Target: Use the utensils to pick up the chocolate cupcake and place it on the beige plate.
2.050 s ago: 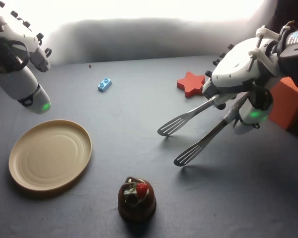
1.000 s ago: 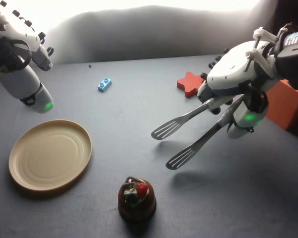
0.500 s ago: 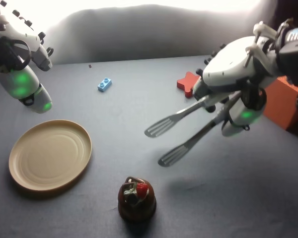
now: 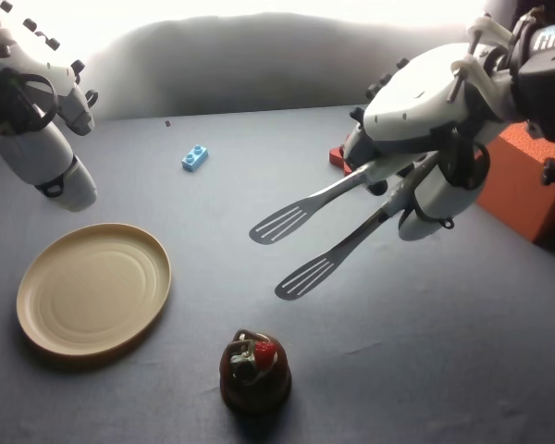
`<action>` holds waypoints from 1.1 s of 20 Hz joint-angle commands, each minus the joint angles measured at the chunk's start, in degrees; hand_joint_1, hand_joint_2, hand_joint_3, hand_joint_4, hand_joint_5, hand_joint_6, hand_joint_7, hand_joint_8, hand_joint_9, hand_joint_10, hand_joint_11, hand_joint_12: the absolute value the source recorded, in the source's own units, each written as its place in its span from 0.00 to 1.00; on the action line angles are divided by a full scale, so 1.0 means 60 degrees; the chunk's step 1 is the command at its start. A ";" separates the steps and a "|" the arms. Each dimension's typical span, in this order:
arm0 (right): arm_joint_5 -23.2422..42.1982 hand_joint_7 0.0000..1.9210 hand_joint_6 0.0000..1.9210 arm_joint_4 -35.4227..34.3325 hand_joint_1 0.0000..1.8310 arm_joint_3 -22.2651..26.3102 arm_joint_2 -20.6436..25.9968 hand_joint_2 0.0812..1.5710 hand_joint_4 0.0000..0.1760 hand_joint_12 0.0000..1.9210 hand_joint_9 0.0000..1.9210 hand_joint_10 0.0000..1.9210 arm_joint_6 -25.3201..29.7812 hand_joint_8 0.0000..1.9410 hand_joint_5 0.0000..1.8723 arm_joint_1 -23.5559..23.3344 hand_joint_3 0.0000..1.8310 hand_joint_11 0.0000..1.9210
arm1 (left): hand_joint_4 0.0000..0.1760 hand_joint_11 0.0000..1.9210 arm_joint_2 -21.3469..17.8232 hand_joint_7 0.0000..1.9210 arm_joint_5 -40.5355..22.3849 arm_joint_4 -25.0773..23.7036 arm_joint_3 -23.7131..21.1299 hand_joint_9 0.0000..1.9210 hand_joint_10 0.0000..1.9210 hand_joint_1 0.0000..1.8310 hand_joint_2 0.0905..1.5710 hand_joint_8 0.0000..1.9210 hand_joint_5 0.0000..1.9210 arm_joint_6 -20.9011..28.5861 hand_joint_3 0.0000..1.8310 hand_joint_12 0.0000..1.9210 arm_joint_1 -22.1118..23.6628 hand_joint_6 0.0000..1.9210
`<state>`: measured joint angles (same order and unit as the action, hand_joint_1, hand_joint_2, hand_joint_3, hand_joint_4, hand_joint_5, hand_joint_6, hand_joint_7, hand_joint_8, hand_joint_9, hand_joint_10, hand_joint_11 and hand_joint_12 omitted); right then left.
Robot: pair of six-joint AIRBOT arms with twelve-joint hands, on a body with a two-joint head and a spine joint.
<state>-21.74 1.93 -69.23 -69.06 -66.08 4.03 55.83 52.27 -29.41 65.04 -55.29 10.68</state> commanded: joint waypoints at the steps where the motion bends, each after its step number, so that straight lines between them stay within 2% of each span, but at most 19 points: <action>1: 0.0835 0.31 0.62 -0.0002 0.44 0.0046 0.0100 0.69 0.00 1.00 0.31 0.91 0.0007 0.81 0.32 -0.0198 0.00 0.35 | 0.00 0.00 -0.0074 0.09 -0.0412 -0.0451 -0.0004 0.07 0.00 0.12 0.69 0.00 0.12 -0.0041 0.00 0.15 0.0129 0.00; 5: 0.0645 0.32 0.57 -0.0167 0.44 0.0325 0.0203 0.68 0.00 1.00 0.31 0.90 0.0009 0.79 0.33 -0.0537 0.00 0.35 | 0.00 0.00 -0.0078 0.10 -0.0407 -0.0452 -0.0029 0.08 0.00 0.12 0.69 0.00 0.12 -0.0041 0.00 0.18 0.0130 0.00; 7: 0.0541 0.30 0.60 -0.0268 0.43 0.0477 0.0257 0.68 0.00 1.00 0.30 0.91 0.0010 0.82 0.31 -0.0690 0.00 0.35 | 0.00 0.00 -0.0077 0.10 -0.0407 -0.0453 -0.0023 0.08 0.00 0.12 0.69 0.00 0.12 -0.0041 0.00 0.18 0.0129 0.00; 13: 0.0374 0.30 0.58 -0.0364 0.42 0.1017 0.0345 0.69 0.00 1.00 0.30 0.92 0.0009 0.83 0.33 -0.0824 0.00 0.34 | 0.00 0.00 -0.0085 0.11 -0.0407 -0.0462 -0.0027 0.09 0.00 0.13 0.68 0.00 0.13 -0.0041 0.00 0.20 0.0112 0.00; 15: 0.0374 0.31 0.57 -0.0357 0.44 0.1192 0.0388 0.68 0.00 1.00 0.31 0.95 0.0001 0.83 0.35 -0.0830 0.00 0.35 | 0.00 0.00 -0.0081 0.09 -0.0407 -0.0464 -0.0024 0.07 0.00 0.13 0.68 0.00 0.11 -0.0041 0.00 0.17 0.0113 0.00; 17: 0.0439 0.31 0.55 -0.0350 0.44 0.1320 0.0398 0.68 0.00 1.00 0.31 0.94 -0.0032 0.81 0.35 -0.0732 0.00 0.35 | 0.00 0.00 -0.0078 0.11 -0.0408 -0.0464 -0.0017 0.09 0.00 0.13 0.68 0.00 0.13 -0.0041 0.00 0.21 0.0113 0.00; 20: 0.0581 0.30 0.55 -0.0344 0.45 0.1461 0.0396 0.68 0.00 1.00 0.31 0.94 -0.0209 0.82 0.35 -0.0534 0.00 0.35 | 0.00 0.00 -0.0064 0.12 -0.0413 -0.0464 0.0023 0.09 0.00 0.13 0.68 0.00 0.13 -0.0041 0.00 0.19 0.0113 0.00; 22: 0.0629 0.31 0.55 -0.0342 0.44 0.1522 0.0383 0.69 0.00 1.00 0.30 0.95 -0.0347 0.82 0.35 -0.0395 0.00 0.34 | 0.00 0.00 -0.0061 0.10 -0.0413 -0.0463 0.0017 0.08 0.00 0.12 0.69 0.00 0.11 -0.0041 0.00 0.15 0.0113 0.00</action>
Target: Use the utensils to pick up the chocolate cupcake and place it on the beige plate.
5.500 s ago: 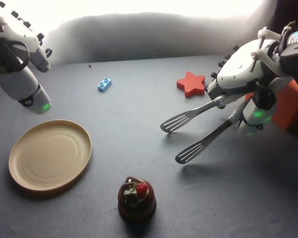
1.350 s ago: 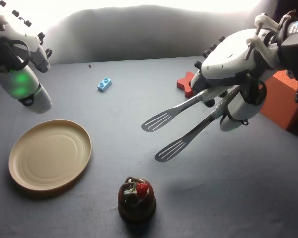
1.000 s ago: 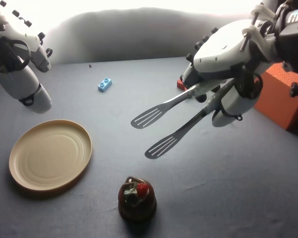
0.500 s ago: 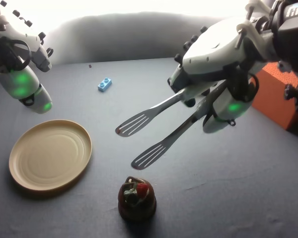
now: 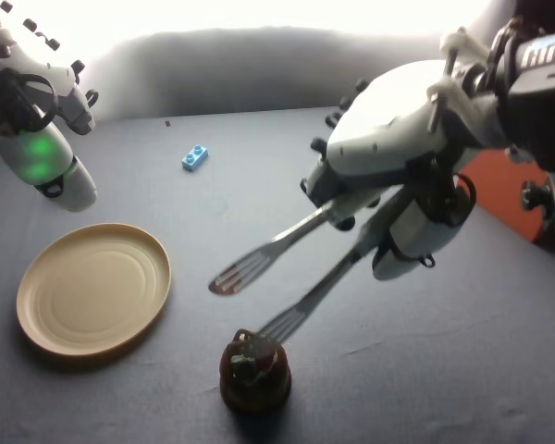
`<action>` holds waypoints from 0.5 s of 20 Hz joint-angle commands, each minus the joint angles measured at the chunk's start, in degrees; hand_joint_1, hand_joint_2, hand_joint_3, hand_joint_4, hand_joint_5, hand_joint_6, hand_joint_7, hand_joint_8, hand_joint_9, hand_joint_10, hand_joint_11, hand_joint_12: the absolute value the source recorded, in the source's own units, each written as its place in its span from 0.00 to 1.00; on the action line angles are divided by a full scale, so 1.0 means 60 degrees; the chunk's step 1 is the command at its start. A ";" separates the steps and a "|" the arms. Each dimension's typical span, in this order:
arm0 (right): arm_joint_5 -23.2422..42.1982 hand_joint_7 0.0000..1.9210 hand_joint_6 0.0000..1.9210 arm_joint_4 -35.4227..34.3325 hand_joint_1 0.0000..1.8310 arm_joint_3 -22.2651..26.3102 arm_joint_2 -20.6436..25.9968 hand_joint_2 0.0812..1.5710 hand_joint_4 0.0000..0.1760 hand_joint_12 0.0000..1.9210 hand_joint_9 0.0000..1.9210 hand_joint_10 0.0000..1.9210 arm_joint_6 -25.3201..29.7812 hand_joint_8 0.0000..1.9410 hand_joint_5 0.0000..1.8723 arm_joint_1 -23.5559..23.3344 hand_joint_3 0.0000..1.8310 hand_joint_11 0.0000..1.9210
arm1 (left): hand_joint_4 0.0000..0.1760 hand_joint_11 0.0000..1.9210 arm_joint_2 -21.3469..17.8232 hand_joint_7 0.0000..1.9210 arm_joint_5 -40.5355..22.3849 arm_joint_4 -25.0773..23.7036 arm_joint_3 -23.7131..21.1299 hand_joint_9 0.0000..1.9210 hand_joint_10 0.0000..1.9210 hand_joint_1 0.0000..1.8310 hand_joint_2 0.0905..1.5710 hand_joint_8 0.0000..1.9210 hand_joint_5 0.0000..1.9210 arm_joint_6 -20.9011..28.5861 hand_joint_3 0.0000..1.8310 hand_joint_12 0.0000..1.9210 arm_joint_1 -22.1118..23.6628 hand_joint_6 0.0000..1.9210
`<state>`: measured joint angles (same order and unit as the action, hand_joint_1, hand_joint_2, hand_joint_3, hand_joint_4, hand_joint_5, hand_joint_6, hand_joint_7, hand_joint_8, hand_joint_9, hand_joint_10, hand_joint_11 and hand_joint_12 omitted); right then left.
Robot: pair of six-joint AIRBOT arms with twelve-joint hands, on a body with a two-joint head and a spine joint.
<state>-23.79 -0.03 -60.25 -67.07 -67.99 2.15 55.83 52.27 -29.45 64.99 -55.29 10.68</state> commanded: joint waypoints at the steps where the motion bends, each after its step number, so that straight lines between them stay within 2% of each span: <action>1: 0.0981 0.31 0.55 -0.0015 0.44 0.0033 0.0027 0.69 0.00 1.00 0.30 0.95 -0.0029 0.82 0.35 -0.0025 0.00 0.34 | 0.00 0.00 -0.0062 0.09 -0.0411 -0.0456 0.0015 0.07 0.00 0.12 0.69 0.00 0.11 -0.0041 0.00 0.14 0.0113 0.00; 6: 0.1056 0.32 0.50 -0.0013 0.43 0.0076 -0.0079 0.69 0.00 1.00 0.30 0.92 -0.0034 0.78 0.36 0.0174 0.00 0.33 | 0.00 0.00 -0.0068 0.10 -0.0409 -0.0456 0.0000 0.08 0.00 0.12 0.68 0.00 0.11 -0.0041 0.00 0.17 0.0114 0.00; 9: 0.1094 0.31 0.50 -0.0012 0.44 0.0099 -0.0129 0.69 0.00 1.00 0.29 0.92 -0.0041 0.79 0.34 0.0294 0.00 0.32 | 0.00 0.00 -0.0068 0.11 -0.0409 -0.0456 -0.0002 0.09 0.00 0.12 0.68 0.00 0.12 -0.0041 0.00 0.17 0.0114 0.00; 10: 0.1122 0.31 0.51 -0.0011 0.41 0.0105 -0.0153 0.70 0.00 1.00 0.30 0.92 -0.0049 0.79 0.33 0.0348 0.00 0.32 | 0.00 0.00 -0.0071 0.12 -0.0407 -0.0456 -0.0014 0.09 0.00 0.13 0.68 0.00 0.13 -0.0041 0.00 0.19 0.0114 0.00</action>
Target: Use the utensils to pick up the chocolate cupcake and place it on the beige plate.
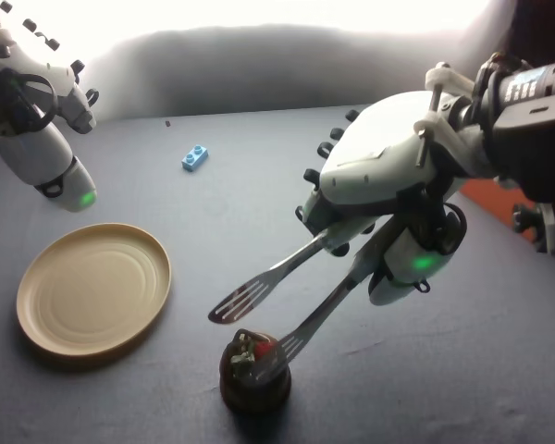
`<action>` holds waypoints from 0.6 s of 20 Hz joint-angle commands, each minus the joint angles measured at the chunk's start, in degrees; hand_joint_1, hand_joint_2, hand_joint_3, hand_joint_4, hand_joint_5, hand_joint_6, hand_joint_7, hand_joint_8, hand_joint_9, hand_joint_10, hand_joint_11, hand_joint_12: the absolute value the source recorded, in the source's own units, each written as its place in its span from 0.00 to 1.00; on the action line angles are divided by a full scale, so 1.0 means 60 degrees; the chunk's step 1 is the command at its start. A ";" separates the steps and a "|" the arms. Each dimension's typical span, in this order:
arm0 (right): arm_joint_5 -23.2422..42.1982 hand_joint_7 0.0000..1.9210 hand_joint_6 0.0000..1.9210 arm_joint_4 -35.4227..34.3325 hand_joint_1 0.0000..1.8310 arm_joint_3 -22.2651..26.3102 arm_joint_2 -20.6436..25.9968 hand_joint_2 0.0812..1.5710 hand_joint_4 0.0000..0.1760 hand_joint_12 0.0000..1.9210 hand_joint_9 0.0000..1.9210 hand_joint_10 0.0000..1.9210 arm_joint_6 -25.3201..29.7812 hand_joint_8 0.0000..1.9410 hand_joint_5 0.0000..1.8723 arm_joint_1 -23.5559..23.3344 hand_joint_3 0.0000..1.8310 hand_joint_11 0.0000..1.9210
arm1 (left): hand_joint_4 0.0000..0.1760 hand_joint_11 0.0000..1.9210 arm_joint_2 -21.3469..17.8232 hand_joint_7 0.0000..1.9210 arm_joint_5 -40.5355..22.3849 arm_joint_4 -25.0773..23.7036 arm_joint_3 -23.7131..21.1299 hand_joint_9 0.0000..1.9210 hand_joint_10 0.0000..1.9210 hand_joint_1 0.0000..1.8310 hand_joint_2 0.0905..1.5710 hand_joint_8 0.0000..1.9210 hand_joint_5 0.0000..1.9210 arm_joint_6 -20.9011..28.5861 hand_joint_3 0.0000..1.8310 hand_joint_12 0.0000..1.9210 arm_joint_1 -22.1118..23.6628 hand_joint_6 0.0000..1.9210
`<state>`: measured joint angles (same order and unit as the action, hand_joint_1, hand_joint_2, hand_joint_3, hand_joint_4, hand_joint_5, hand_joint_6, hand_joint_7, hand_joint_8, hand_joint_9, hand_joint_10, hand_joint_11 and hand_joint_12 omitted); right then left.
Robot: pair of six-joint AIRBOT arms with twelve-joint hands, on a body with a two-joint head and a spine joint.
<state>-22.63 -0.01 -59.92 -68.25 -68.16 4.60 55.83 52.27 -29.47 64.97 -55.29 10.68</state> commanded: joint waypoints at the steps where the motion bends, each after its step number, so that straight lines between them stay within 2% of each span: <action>1: 0.0953 0.30 0.53 -0.0014 0.40 0.0051 0.0033 0.71 0.00 1.00 0.30 0.93 -0.0035 0.79 0.32 -0.0028 0.00 0.32 | 0.00 0.00 -0.0072 0.11 -0.0406 -0.0452 -0.0013 0.08 0.00 0.12 0.69 0.00 0.12 -0.0041 0.00 0.17 0.0114 0.00; 3: 0.1148 0.32 0.53 -0.0013 0.44 0.0041 0.0013 0.70 0.00 1.00 0.31 0.89 -0.0092 0.76 0.33 0.0082 0.00 0.31 | 0.00 0.00 -0.0068 0.11 -0.0406 -0.0453 -0.0006 0.08 0.00 0.12 0.68 0.00 0.12 -0.0041 0.00 0.18 0.0115 0.00; 5: 0.1254 0.30 0.57 -0.0013 0.43 0.0040 -0.0032 0.71 0.00 1.00 0.30 0.93 -0.0131 0.80 0.31 0.0190 0.00 0.32 | 0.00 0.00 -0.0069 0.11 -0.0405 -0.0453 -0.0013 0.09 0.00 0.12 0.68 0.00 0.12 -0.0041 0.00 0.19 0.0115 0.00; 7: 0.1365 0.33 0.54 -0.0010 0.43 0.0040 -0.0066 0.70 0.00 1.00 0.32 0.89 -0.0258 0.76 0.33 0.0291 0.00 0.32 | 0.00 0.00 -0.0070 0.10 -0.0405 -0.0452 -0.0015 0.07 0.00 0.11 0.69 0.00 0.11 -0.0041 0.00 0.18 0.0116 0.00; 11: 0.1624 0.32 0.58 -0.0004 0.43 0.0036 -0.0109 0.71 0.00 1.00 0.33 0.89 -0.0539 0.76 0.32 0.0471 0.00 0.33 | 0.00 0.00 -0.0073 0.07 -0.0405 -0.0455 -0.0020 0.05 0.00 0.10 0.70 0.00 0.08 -0.0041 0.00 0.11 0.0115 0.00; 12: 0.1700 0.32 0.59 0.0000 0.42 0.0030 -0.0136 0.71 0.00 1.00 0.33 0.91 -0.0594 0.77 0.32 0.0538 0.00 0.33 | 0.00 0.00 -0.0072 0.07 -0.0402 -0.0454 -0.0028 0.06 0.00 0.09 0.70 0.00 0.09 -0.0041 0.00 0.12 0.0116 0.00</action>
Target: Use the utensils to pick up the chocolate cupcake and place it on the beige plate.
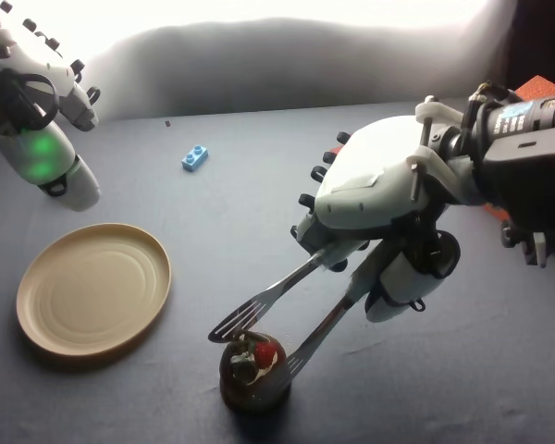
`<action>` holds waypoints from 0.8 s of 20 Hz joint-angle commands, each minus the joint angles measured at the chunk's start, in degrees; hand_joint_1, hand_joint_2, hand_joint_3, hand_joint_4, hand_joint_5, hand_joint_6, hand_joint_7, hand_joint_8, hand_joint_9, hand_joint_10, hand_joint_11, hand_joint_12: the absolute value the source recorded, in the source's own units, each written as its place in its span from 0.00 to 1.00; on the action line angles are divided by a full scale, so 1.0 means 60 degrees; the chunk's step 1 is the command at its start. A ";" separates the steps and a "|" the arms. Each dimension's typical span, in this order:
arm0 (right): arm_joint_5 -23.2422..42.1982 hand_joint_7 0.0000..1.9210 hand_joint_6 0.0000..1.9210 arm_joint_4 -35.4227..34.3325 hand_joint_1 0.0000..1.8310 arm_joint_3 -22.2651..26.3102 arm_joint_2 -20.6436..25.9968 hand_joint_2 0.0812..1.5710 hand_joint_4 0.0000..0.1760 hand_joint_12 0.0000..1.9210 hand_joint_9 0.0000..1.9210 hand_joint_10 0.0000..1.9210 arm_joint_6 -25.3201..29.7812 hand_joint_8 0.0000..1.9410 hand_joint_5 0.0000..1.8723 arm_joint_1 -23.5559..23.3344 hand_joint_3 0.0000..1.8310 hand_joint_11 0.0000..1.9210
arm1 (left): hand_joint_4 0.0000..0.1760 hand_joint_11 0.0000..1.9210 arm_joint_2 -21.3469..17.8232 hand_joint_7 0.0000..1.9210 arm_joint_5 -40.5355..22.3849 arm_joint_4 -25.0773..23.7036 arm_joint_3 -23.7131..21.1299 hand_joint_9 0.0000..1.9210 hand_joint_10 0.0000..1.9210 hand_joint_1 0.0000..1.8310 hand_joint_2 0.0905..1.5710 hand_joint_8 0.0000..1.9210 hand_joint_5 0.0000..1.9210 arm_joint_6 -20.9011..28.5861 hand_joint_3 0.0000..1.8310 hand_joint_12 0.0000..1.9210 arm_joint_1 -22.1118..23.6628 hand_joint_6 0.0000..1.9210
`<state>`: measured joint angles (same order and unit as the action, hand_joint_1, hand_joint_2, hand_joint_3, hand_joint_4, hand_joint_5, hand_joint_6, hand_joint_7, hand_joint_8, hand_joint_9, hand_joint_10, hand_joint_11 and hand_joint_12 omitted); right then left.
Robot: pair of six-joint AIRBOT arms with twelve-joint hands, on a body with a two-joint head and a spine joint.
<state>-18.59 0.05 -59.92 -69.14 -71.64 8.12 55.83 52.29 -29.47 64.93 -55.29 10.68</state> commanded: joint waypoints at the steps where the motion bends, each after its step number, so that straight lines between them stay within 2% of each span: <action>1: 0.1079 0.32 0.59 -0.0009 0.42 0.0024 0.0005 0.71 0.00 1.00 0.32 0.91 -0.0048 0.77 0.31 -0.0018 0.00 0.33 | 0.00 0.00 -0.0073 0.08 -0.0406 -0.0454 -0.0025 0.06 0.00 0.10 0.69 0.00 0.09 -0.0041 0.00 0.13 0.0116 0.00; 2: 0.1228 0.31 0.62 -0.0007 0.45 0.0014 -0.0008 0.70 0.00 1.00 0.33 0.91 -0.0155 0.79 0.31 0.0070 0.00 0.33 | 0.00 0.00 -0.0073 0.09 -0.0406 -0.0454 -0.0027 0.07 0.00 0.11 0.69 0.00 0.10 -0.0041 0.00 0.17 0.0116 0.00; 4: 0.1413 0.31 0.64 -0.0007 0.43 -0.0002 -0.0030 0.71 0.00 1.00 0.33 0.90 -0.0241 0.79 0.29 0.0186 0.00 0.32 | 0.00 0.00 -0.0074 0.09 -0.0405 -0.0454 -0.0030 0.07 0.00 0.12 0.69 0.00 0.10 -0.0041 0.00 0.16 0.0116 0.00; 6: 0.1473 0.31 0.59 -0.0006 0.45 -0.0056 -0.0078 0.70 0.00 1.00 0.32 0.90 -0.0298 0.78 0.31 0.0282 0.00 0.32 | 0.00 0.00 -0.0071 0.09 -0.0407 -0.0454 -0.0019 0.07 0.00 0.11 0.69 0.00 0.10 -0.0041 0.00 0.16 0.0116 0.00; 9: 0.1611 0.31 0.61 -0.0005 0.42 -0.0211 -0.0147 0.72 0.00 1.00 0.32 0.90 -0.0351 0.76 0.30 0.0412 0.00 0.32 | 0.00 0.00 -0.0071 0.09 -0.0404 -0.0454 -0.0033 0.07 0.00 0.10 0.70 0.00 0.09 -0.0040 0.00 0.16 0.0116 0.00; 11: 0.1688 0.31 0.61 -0.0005 0.45 -0.0328 -0.0203 0.71 0.00 1.00 0.31 0.93 -0.0351 0.79 0.30 0.0541 0.00 0.31 | 0.00 0.00 -0.0074 0.08 -0.0403 -0.0453 -0.0044 0.06 0.00 0.11 0.69 0.00 0.09 -0.0040 0.00 0.16 0.0116 0.00; 16: 0.1866 0.32 0.59 -0.0007 0.45 -0.0467 -0.0329 0.70 0.00 1.00 0.33 0.90 -0.0350 0.78 0.31 0.0669 0.00 0.33 | 0.00 0.00 -0.0074 0.09 -0.0403 -0.0453 -0.0042 0.07 0.00 0.10 0.69 0.00 0.09 -0.0040 0.00 0.16 0.0116 0.00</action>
<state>-13.04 0.23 -62.87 -71.18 -73.71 12.43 55.83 52.27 -29.45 64.79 -55.29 10.68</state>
